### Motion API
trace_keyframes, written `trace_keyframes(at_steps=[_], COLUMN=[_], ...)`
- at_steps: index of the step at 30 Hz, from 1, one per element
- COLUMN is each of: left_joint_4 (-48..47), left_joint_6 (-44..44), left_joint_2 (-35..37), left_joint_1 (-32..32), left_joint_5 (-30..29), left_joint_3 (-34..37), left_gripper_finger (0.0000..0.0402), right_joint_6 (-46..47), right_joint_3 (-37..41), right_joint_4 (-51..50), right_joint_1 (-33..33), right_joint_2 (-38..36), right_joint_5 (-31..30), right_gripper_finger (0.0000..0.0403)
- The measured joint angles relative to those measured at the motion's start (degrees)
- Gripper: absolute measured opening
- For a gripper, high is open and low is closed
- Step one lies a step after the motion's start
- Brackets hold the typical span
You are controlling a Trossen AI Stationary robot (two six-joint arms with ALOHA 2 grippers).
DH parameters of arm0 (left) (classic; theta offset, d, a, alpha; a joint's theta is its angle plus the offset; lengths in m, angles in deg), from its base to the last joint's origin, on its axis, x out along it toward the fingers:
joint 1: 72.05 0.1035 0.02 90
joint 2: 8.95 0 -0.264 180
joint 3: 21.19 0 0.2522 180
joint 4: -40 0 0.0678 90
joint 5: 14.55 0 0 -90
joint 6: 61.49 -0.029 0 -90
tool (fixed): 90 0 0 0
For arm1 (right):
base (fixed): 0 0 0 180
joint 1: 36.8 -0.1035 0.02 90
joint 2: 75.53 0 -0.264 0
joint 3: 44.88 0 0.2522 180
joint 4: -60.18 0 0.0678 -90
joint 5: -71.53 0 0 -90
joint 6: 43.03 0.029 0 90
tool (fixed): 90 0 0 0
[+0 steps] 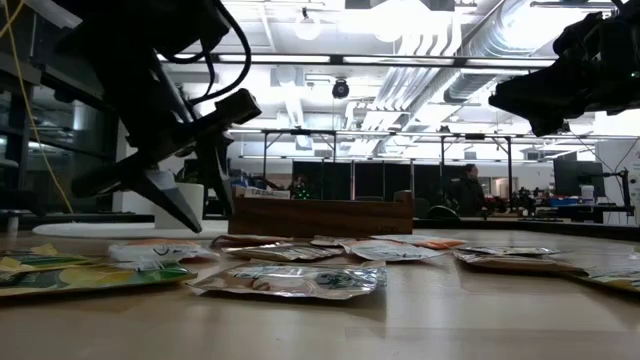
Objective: Pick & Place Tea
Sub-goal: Put the white tea bag into the left section of the wooden organizer
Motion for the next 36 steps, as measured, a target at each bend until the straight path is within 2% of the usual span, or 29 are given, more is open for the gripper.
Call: trace_keyframes(at_steps=[16, 36], left_joint_4=[2.3, 7.2], left_joint_6=[3.4, 2.2], left_joint_2=[-3.7, -7.3], left_joint_1=[0.9, 1.6], left_joint_5=[0.7, -1.5], left_joint_3=[0.0, -0.2], left_gripper_finger=[0.0172, 0.0172], right_joint_6=[0.0, 0.0], right_joint_3=[0.0, 0.0], right_joint_4=[0.0, 0.0], right_joint_1=[0.0, 0.0], right_joint_2=[0.0, 0.0], right_joint_5=[0.0, 0.0], right_gripper_finger=[0.0153, 0.0153])
